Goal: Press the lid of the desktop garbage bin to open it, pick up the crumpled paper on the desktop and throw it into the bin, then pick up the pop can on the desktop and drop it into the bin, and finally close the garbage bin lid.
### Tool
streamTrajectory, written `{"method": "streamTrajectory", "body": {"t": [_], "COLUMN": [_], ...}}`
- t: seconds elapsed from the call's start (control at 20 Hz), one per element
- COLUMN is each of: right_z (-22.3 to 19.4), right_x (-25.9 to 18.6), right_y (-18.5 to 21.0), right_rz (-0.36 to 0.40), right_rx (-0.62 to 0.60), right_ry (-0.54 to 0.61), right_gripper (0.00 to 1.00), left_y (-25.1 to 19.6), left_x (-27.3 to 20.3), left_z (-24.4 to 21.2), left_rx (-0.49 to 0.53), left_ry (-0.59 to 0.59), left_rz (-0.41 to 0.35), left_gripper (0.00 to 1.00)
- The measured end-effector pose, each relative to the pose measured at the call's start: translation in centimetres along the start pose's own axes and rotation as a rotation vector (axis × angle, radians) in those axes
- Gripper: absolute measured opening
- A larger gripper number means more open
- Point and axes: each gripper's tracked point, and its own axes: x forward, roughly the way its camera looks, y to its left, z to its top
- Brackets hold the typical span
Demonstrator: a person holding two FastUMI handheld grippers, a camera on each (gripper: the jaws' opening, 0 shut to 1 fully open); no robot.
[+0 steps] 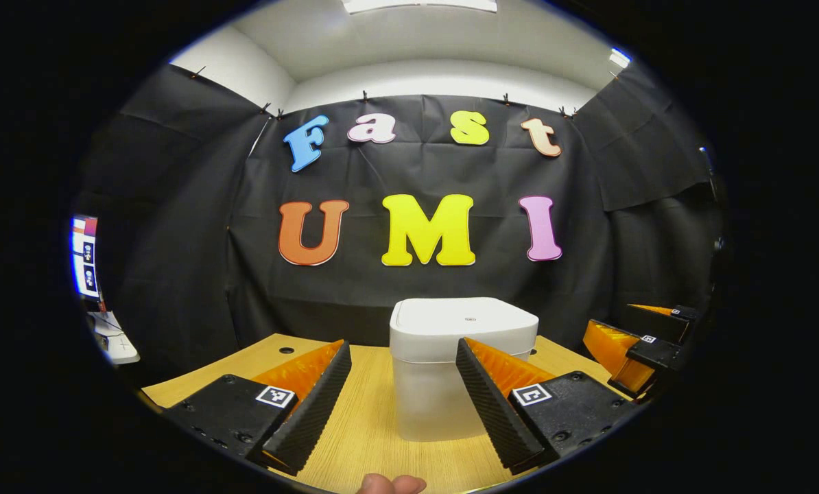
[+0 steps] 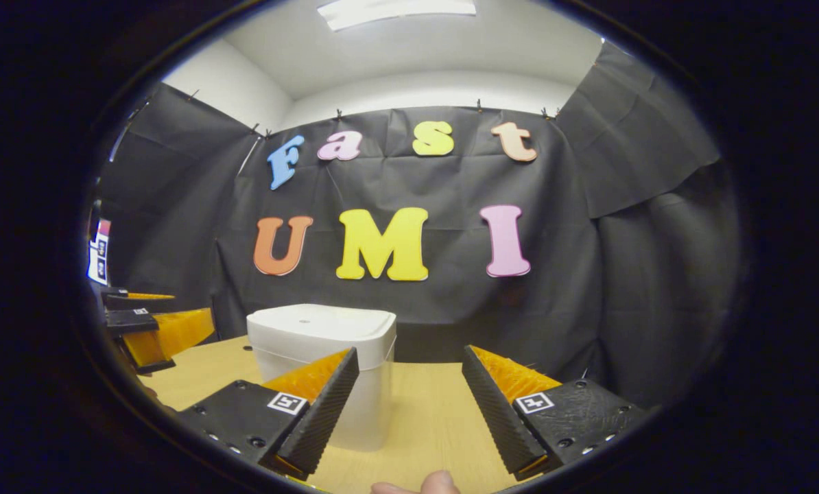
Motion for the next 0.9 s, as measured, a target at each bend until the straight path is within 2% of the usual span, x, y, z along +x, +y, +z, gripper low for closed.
{"method": "streamTrajectory", "body": {"t": [0.9], "right_z": [-0.50], "right_x": [-0.32], "right_y": [0.00], "right_rz": [-0.004], "right_rx": [0.006], "right_ry": [0.006], "right_gripper": [0.93], "left_y": [-0.19], "left_x": [0.15], "left_z": [-0.37], "left_rx": [0.000], "left_ry": [0.010], "left_rz": [-0.003], "left_gripper": [0.99]}}
